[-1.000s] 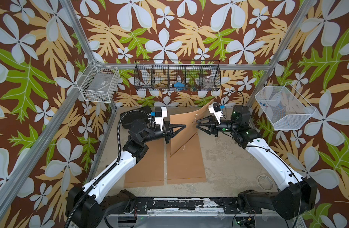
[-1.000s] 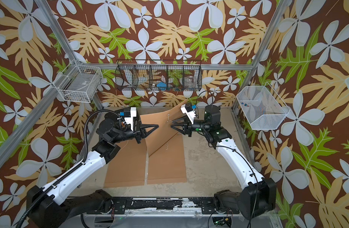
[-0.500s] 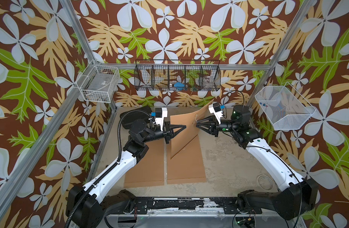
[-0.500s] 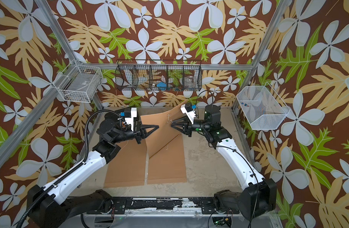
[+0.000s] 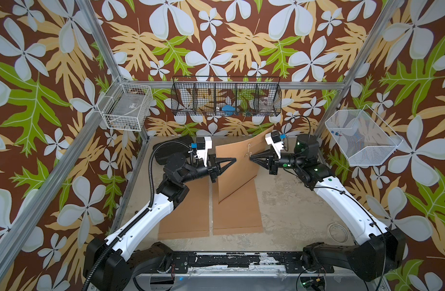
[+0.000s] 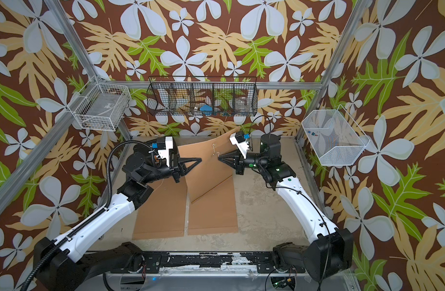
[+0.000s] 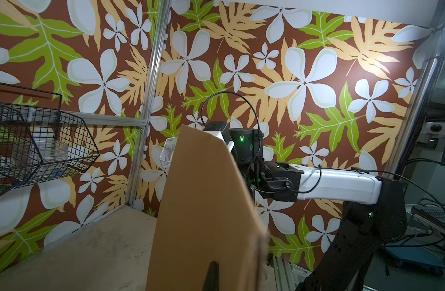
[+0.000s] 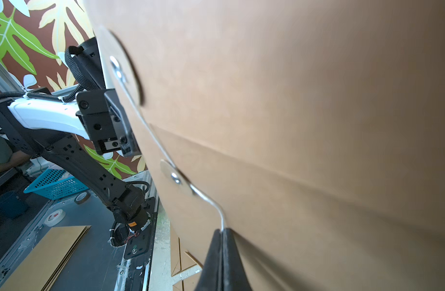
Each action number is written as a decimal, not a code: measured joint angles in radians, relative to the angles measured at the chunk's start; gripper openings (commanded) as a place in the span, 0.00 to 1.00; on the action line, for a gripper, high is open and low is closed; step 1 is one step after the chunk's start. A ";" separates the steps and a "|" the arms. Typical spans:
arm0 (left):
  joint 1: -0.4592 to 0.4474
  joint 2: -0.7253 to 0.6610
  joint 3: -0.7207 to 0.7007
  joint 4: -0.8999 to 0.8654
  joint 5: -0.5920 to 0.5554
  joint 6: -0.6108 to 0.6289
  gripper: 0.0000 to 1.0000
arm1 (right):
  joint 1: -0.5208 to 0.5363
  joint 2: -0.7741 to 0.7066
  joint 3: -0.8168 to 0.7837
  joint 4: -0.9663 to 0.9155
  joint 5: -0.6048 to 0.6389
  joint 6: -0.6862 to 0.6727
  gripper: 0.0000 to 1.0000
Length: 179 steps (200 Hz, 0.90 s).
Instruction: Open the file bag
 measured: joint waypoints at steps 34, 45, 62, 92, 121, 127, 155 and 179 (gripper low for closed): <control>0.000 -0.009 0.000 0.000 -0.048 0.004 0.00 | 0.000 -0.040 -0.025 -0.005 0.024 0.005 0.00; 0.000 -0.008 -0.002 0.000 -0.054 0.004 0.00 | 0.000 -0.049 -0.030 -0.005 0.031 0.012 0.00; 0.000 -0.004 -0.002 0.000 -0.057 0.004 0.00 | 0.000 -0.059 -0.031 -0.006 0.040 0.016 0.00; 0.000 0.000 -0.013 0.000 -0.058 0.003 0.00 | 0.000 -0.070 -0.027 -0.006 0.042 0.022 0.00; 0.000 0.000 -0.019 0.002 -0.065 0.003 0.00 | 0.000 -0.080 -0.020 -0.006 0.042 0.026 0.00; 0.000 0.000 -0.019 0.002 -0.065 0.003 0.00 | 0.000 -0.082 -0.018 -0.006 0.042 0.026 0.00; 0.000 0.004 -0.022 0.011 -0.064 -0.001 0.00 | 0.000 -0.095 -0.009 -0.004 0.044 0.045 0.00; 0.000 0.013 -0.031 0.019 -0.055 -0.014 0.00 | 0.003 -0.101 0.010 0.000 0.043 0.050 0.00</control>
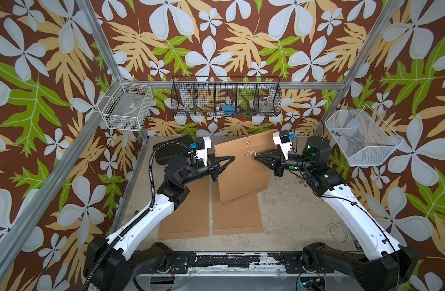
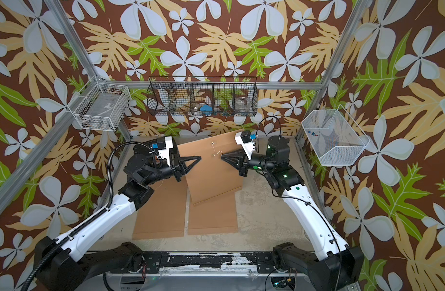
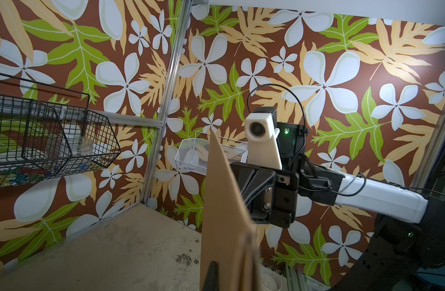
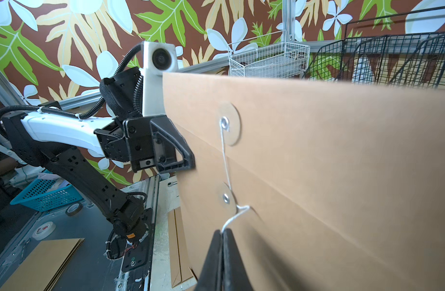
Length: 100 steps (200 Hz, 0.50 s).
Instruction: Open the file bag
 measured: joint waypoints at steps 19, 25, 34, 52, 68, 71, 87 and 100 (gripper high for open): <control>0.000 0.007 -0.003 0.000 0.005 -0.005 0.00 | 0.013 0.004 0.022 0.003 -0.001 0.006 0.00; 0.000 0.008 -0.003 0.002 0.008 -0.008 0.00 | 0.019 0.006 0.029 0.003 -0.002 0.006 0.00; 0.000 0.009 -0.004 0.007 0.009 -0.008 0.00 | 0.027 0.011 0.038 0.003 -0.003 0.008 0.00; 0.000 0.009 -0.006 0.016 0.018 -0.013 0.00 | 0.042 0.025 0.050 0.003 -0.003 0.016 0.00; 0.000 0.009 -0.007 0.022 0.025 -0.016 0.00 | 0.057 0.038 0.055 0.002 -0.002 0.019 0.00; 0.000 0.009 -0.007 0.022 0.026 -0.016 0.00 | 0.060 0.040 0.056 0.002 -0.002 0.018 0.00; 0.000 0.009 -0.009 0.026 0.027 -0.024 0.00 | 0.081 0.053 0.065 0.002 0.001 0.018 0.00; 0.000 0.009 -0.012 0.028 0.028 -0.028 0.00 | 0.102 0.064 0.074 0.003 0.002 0.019 0.00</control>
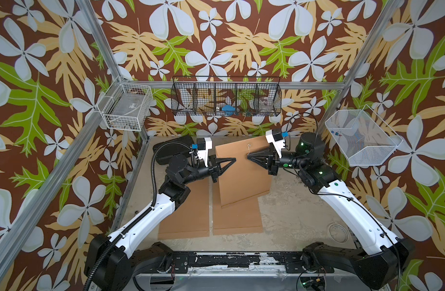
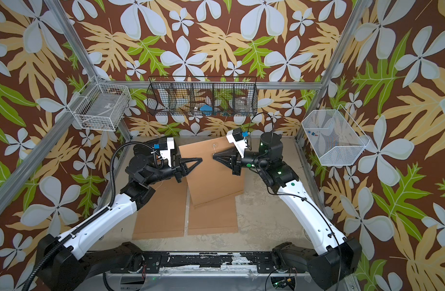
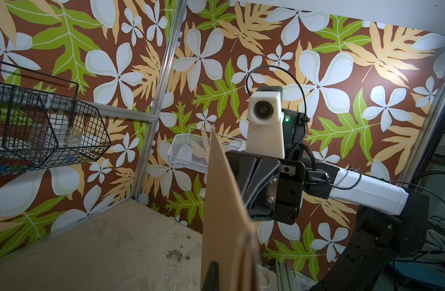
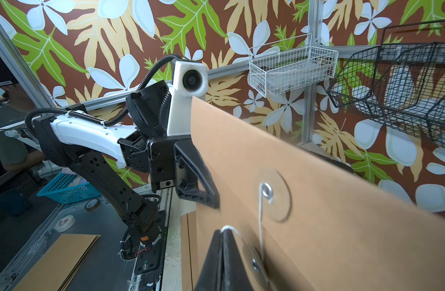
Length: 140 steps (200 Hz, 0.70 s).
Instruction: Open the file bag
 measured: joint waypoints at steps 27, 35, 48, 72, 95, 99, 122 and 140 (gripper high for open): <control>0.000 0.002 -0.006 0.006 0.000 -0.003 0.00 | 0.048 0.021 0.019 -0.001 0.012 -0.006 0.00; 0.000 0.002 -0.009 0.010 0.000 -0.003 0.00 | 0.064 0.026 0.025 -0.001 0.023 -0.006 0.00; 0.000 0.002 -0.011 0.018 0.000 -0.006 0.00 | 0.084 0.034 0.029 -0.002 0.025 -0.011 0.00; 0.000 0.002 -0.017 0.040 0.000 -0.015 0.00 | 0.103 0.042 0.026 -0.006 0.033 -0.017 0.00; 0.000 -0.001 -0.021 0.062 -0.005 -0.032 0.00 | 0.113 0.039 0.004 -0.009 0.051 -0.017 0.00; 0.000 -0.001 -0.021 0.065 -0.006 -0.032 0.00 | 0.114 0.036 -0.002 -0.010 0.056 -0.015 0.00; 0.000 -0.001 -0.019 0.076 -0.014 -0.033 0.00 | 0.115 -0.008 -0.033 -0.035 0.106 -0.019 0.06; 0.000 -0.003 -0.013 0.066 -0.032 -0.030 0.00 | 0.115 -0.058 -0.036 -0.071 0.164 -0.035 0.17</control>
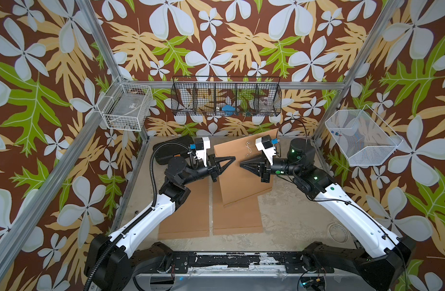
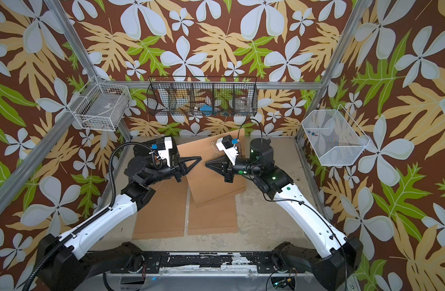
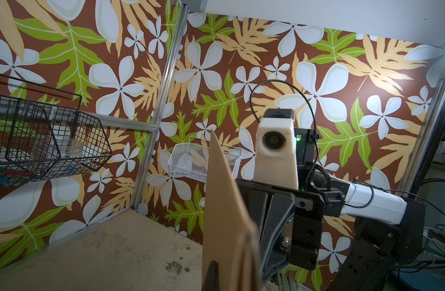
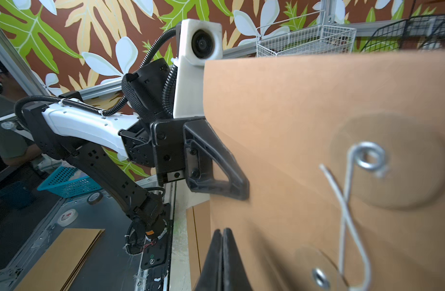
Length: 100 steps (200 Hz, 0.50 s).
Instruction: Open the file bag
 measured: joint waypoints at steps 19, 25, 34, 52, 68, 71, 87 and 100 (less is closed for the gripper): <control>0.000 -0.007 0.005 -0.034 -0.026 0.021 0.00 | 0.000 -0.062 0.001 -0.045 0.091 -0.029 0.23; 0.000 -0.009 0.006 -0.043 -0.033 0.025 0.00 | 0.000 -0.079 0.001 -0.056 0.124 -0.039 0.24; 0.000 -0.010 0.008 -0.054 -0.043 0.027 0.00 | 0.000 -0.106 -0.001 -0.068 0.179 -0.045 0.25; 0.000 -0.011 0.010 -0.073 -0.052 0.030 0.00 | 0.000 -0.137 -0.001 -0.077 0.287 -0.068 0.27; 0.000 -0.011 0.010 -0.085 -0.051 0.030 0.00 | 0.000 -0.134 0.008 -0.087 0.364 -0.093 0.30; 0.000 -0.011 0.010 -0.087 -0.051 0.030 0.00 | 0.000 -0.130 0.011 -0.088 0.376 -0.094 0.31; 0.000 -0.010 0.010 -0.087 -0.047 0.026 0.00 | 0.000 -0.107 0.027 -0.102 0.425 -0.117 0.32; 0.000 -0.008 0.010 -0.087 -0.043 0.026 0.00 | 0.000 -0.085 0.039 -0.106 0.446 -0.126 0.32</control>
